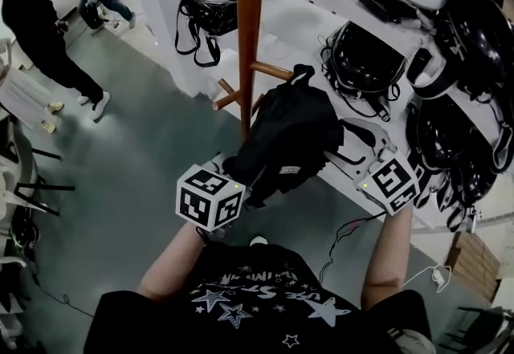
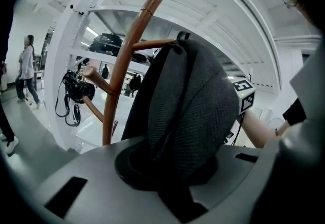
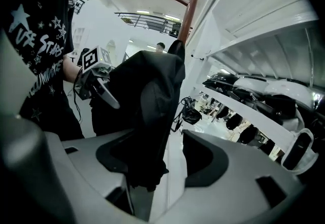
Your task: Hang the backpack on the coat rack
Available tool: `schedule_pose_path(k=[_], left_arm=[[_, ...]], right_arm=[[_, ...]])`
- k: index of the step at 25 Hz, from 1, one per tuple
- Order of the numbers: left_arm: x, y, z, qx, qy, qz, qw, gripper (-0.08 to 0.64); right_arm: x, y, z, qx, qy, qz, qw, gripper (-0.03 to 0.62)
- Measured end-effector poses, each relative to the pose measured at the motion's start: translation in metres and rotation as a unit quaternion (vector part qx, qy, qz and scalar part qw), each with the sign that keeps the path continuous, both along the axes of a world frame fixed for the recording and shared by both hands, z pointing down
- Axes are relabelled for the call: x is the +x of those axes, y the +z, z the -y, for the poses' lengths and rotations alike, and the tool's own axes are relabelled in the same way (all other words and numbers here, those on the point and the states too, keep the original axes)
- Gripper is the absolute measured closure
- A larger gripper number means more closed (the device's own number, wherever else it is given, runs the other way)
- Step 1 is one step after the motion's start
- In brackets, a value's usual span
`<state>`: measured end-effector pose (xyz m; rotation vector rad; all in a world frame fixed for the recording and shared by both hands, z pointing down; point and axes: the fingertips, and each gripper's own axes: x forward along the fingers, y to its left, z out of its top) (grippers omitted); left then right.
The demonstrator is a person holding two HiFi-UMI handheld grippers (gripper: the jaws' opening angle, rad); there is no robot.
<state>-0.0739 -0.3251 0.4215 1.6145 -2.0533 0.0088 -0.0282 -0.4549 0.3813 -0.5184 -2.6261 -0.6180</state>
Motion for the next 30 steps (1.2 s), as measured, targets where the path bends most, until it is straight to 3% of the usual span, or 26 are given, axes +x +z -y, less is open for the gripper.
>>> schedule_pose_path(k=[6,11,18,22,25,30], left_arm=[[-0.007,-0.005,-0.004,0.014,-0.009,-0.006,0.9998,0.488],[-0.009,-0.009,-0.008,0.026,-0.019,-0.015,0.9994,0.488],[-0.006,-0.011,-0.008,0.032,-0.017,-0.022,0.9991,0.489],[-0.006,-0.011,-0.009,0.032,-0.021,-0.021,0.9990,0.489],[-0.006,-0.012,-0.010,0.032,-0.022,-0.018,0.9991,0.489],[-0.005,-0.012,-0.010,0.028,-0.024,-0.015,0.9992,0.489]], right_arm=[[0.009,-0.043,0.012,-0.066,-0.027,0.053,0.996,0.322],[-0.003,-0.057,0.004,-0.014,-0.070,0.032,0.997,0.325],[0.011,-0.080,0.006,0.012,-0.102,-0.006,0.995,0.331],[0.017,-0.117,0.001,-0.039,-0.155,0.060,0.985,0.356],[0.005,-0.141,-0.004,-0.084,-0.158,0.111,0.978,0.376],[-0.033,-0.152,-0.020,-0.092,-0.159,0.126,0.975,0.431]])
